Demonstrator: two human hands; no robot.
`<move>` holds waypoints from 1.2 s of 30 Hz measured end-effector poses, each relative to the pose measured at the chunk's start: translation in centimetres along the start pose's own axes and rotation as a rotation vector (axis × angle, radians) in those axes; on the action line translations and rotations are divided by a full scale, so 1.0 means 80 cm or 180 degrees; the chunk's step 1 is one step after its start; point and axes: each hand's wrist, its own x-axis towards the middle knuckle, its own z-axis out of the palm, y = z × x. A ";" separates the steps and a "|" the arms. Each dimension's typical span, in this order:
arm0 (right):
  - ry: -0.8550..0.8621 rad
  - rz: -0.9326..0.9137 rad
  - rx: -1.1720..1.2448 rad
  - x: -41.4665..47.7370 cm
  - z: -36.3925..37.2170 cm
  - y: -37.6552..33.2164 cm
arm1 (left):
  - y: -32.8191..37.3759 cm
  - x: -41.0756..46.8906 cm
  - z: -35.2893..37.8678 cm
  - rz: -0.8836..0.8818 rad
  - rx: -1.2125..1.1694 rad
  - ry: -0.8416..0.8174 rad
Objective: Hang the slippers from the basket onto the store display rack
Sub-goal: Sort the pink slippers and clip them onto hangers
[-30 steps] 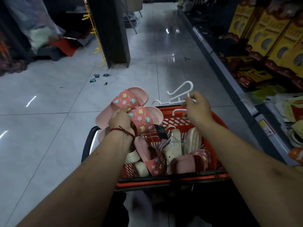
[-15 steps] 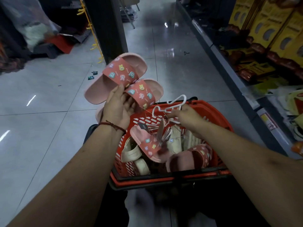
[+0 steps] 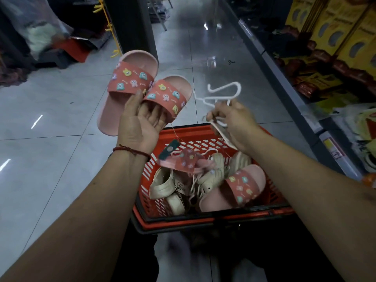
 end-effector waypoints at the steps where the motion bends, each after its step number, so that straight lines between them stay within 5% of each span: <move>1: 0.0022 -0.0119 0.0033 -0.004 0.003 -0.008 | 0.000 -0.001 0.002 -0.0006 -0.0032 -0.0024; 8: 0.0171 -0.0643 0.0182 -0.017 0.016 -0.037 | -0.006 -0.010 0.012 -0.0132 -0.0102 0.0049; 22: 0.0568 -0.0280 -0.1174 0.001 -0.021 0.006 | -0.046 -0.033 0.012 -0.0845 0.0015 0.0581; 32: 0.0783 -0.1048 -0.2143 0.003 -0.021 0.022 | -0.065 -0.046 0.007 -0.1141 0.0139 0.0235; 36: 0.0520 -0.0852 -0.2224 0.010 -0.011 0.032 | -0.065 -0.050 0.013 -0.1050 0.0232 -0.0114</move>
